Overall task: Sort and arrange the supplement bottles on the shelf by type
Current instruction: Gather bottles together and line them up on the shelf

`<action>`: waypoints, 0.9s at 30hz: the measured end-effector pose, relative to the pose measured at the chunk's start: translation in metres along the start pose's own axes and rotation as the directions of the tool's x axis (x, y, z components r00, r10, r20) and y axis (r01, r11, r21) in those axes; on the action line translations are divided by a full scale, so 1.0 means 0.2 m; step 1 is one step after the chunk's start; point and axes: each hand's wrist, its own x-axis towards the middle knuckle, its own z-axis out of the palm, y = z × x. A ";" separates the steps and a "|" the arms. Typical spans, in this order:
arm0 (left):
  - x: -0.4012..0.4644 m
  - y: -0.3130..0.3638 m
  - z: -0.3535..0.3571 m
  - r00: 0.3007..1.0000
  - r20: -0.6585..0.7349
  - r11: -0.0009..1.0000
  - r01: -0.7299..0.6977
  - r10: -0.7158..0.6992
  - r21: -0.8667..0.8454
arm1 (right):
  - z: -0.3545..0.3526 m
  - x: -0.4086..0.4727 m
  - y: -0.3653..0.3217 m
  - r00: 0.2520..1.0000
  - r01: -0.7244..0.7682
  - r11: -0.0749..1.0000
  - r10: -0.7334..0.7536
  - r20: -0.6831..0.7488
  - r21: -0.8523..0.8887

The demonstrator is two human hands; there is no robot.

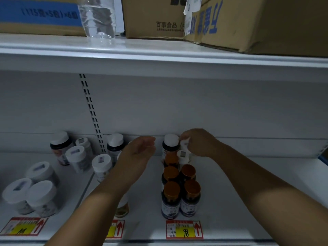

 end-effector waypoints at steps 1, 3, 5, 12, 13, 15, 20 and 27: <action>0.00 0.00 0.00 1.000 -0.001 1.000 -0.003 0.003 0.007 | 0.00 -0.01 0.02 0.998 0.010 1.000 -0.009 0.055 -0.025; -0.01 -0.01 0.00 1.000 0.000 1.000 -0.004 0.004 0.011 | 0.05 -0.04 0.05 0.991 0.022 0.999 -0.016 0.135 -0.046; -0.02 -0.02 0.00 1.000 0.008 1.000 -0.004 0.004 0.013 | 0.10 -0.05 0.07 0.992 0.030 0.999 -0.025 0.124 -0.039; -0.05 -0.02 0.00 1.000 0.025 1.000 0.016 -0.016 0.006 | 0.18 -0.03 0.11 0.999 0.027 0.999 -0.028 -0.029 -0.032; -0.06 -0.01 0.00 1.000 0.025 1.000 0.018 -0.018 0.010 | 0.19 -0.03 0.11 0.999 0.032 0.999 -0.033 -0.031 -0.019; -0.08 0.00 0.00 1.000 0.008 1.000 0.003 -0.003 0.008 | 0.16 -0.04 0.11 0.998 0.028 1.000 -0.027 -0.050 0.014; -0.13 0.04 -0.01 0.992 -0.060 0.994 -0.106 0.107 0.004 | -0.14 -0.15 0.14 0.968 -0.024 0.899 0.130 -0.213 0.438; -0.19 0.10 0.08 0.991 0.108 0.994 -0.065 0.075 -0.092 | -0.32 -0.36 -0.06 0.981 0.141 0.529 0.042 -0.191 0.837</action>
